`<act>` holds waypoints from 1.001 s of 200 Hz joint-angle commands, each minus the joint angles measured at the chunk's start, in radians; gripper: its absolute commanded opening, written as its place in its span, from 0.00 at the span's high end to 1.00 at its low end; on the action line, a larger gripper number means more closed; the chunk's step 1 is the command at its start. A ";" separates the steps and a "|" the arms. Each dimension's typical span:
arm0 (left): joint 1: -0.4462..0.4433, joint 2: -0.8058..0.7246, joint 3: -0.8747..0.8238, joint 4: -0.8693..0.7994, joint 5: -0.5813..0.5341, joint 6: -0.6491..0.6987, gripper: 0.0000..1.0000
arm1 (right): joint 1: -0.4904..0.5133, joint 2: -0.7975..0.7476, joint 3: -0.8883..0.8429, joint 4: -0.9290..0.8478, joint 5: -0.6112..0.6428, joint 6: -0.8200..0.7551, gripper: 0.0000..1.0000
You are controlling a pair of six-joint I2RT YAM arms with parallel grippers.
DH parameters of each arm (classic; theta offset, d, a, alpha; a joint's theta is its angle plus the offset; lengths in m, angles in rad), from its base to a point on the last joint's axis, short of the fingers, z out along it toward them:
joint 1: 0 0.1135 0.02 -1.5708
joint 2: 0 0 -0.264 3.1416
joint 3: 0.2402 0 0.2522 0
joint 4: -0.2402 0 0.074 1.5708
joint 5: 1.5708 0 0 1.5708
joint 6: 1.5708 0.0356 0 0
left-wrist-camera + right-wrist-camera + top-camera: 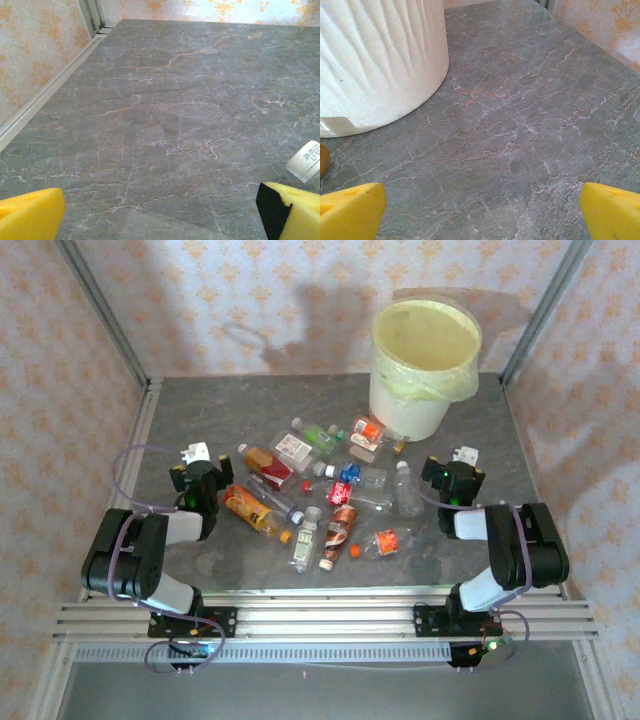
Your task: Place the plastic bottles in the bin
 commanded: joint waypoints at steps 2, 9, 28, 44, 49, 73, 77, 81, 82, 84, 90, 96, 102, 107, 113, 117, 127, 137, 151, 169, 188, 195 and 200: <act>-0.007 -0.001 -0.005 0.028 -0.023 0.008 0.00 | -0.001 -0.008 0.016 0.000 -0.002 0.009 0.01; -0.005 -0.001 -0.005 0.028 -0.023 0.008 0.00 | -0.001 -0.008 0.017 0.000 -0.002 0.011 0.01; -0.006 -0.001 -0.005 0.028 -0.023 0.008 0.00 | -0.001 -0.007 0.017 0.000 -0.003 0.009 0.01; -0.007 -0.001 -0.005 0.028 -0.022 0.008 0.00 | -0.001 -0.007 0.016 0.000 -0.002 0.011 0.01; -0.006 -0.001 -0.005 0.028 -0.023 0.009 0.00 | -0.001 -0.007 0.016 0.000 -0.002 0.011 0.01; -0.005 -0.001 -0.005 0.028 -0.022 0.009 0.00 | -0.001 -0.008 0.016 0.000 -0.003 0.010 0.01; -0.007 0.000 -0.004 0.027 -0.022 0.008 0.00 | -0.001 -0.008 0.017 0.000 -0.002 0.011 0.01; -0.007 0.000 -0.005 0.028 -0.023 0.008 0.00 | -0.001 -0.007 0.017 0.000 -0.002 0.011 0.01; -0.006 -0.001 -0.005 0.028 -0.023 0.008 0.00 | -0.001 -0.008 0.017 0.000 -0.002 0.011 0.01; -0.006 -0.001 -0.005 0.028 -0.022 0.008 0.00 | -0.001 -0.008 0.017 0.000 -0.002 0.011 0.01; -0.006 -0.001 -0.004 0.028 -0.023 0.008 0.00 | -0.001 -0.007 0.016 0.000 -0.002 0.010 0.01; -0.007 -0.001 -0.005 0.028 -0.023 0.009 0.00 | -0.001 -0.008 0.016 0.000 -0.002 0.011 0.01; -0.006 -0.001 -0.005 0.028 -0.023 0.008 0.00 | -0.001 -0.006 0.018 0.000 -0.002 0.010 0.01; -0.006 -0.001 -0.004 0.028 -0.023 0.010 0.00 | -0.001 -0.007 0.018 -0.001 -0.002 0.011 0.01; -0.006 -0.001 -0.005 0.028 -0.023 0.008 0.00 | -0.001 -0.006 0.020 -0.003 -0.002 0.010 0.01; -0.007 -0.001 -0.005 0.028 -0.023 0.008 0.00 | -0.001 -0.008 0.018 -0.003 -0.004 0.010 0.01; -0.007 -0.001 -0.005 0.028 -0.023 0.008 0.00 | -0.001 -0.009 0.016 0.002 -0.002 0.009 0.01; -0.006 -0.004 -0.004 0.024 -0.021 0.010 0.00 | -0.001 -0.011 0.013 0.006 -0.006 0.008 0.01; -0.007 -0.044 0.024 -0.058 -0.027 0.006 0.00 | 0.000 -0.046 0.021 -0.032 -0.028 -0.003 0.01; -0.005 -0.116 0.097 -0.257 -0.050 -0.013 0.00 | 0.002 -0.134 0.036 -0.140 -0.033 -0.003 0.01; -0.008 -0.187 0.100 -0.328 -0.021 -0.030 0.00 | 0.003 -0.235 0.040 -0.244 -0.046 0.024 0.01; -0.008 -0.211 0.092 -0.340 -0.030 -0.047 0.00 | 0.003 -0.271 0.034 -0.268 -0.048 0.040 0.01; -0.007 -0.230 0.087 -0.349 -0.045 -0.061 0.00 | 0.003 -0.298 0.030 -0.284 -0.046 0.056 0.01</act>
